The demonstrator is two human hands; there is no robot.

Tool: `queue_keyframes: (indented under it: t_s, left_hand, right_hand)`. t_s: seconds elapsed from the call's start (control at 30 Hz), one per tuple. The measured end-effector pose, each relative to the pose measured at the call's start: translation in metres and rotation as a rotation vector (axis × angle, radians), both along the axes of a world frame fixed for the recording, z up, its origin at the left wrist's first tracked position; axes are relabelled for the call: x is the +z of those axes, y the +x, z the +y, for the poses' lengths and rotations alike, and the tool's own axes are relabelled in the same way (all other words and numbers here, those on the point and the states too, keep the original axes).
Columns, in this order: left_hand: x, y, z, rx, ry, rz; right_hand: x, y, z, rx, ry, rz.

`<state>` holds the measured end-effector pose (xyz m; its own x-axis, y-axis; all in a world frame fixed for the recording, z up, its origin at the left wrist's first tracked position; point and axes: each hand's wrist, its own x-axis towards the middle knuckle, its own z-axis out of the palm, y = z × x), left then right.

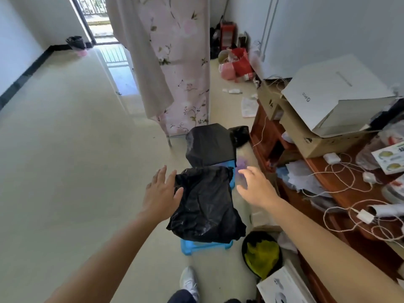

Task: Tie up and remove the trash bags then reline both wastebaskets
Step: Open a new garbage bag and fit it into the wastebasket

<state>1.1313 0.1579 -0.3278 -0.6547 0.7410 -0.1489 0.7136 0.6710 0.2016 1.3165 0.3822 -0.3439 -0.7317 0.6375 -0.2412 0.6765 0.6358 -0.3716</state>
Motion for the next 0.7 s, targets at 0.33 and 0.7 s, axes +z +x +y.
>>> queue_keyframes:
  t_s: [0.33,0.7]
  left_hand:
    - [-0.176,-0.083,0.075,-0.095,-0.25,-0.274]
    - [-0.393,-0.029,0.074,-0.268,-0.55,-0.264]
  right_hand:
    - [-0.158,-0.058,0.021,-0.196,-0.317,-0.285]
    - [-0.354,-0.042,-0.007,-0.466,-0.436,-0.387]
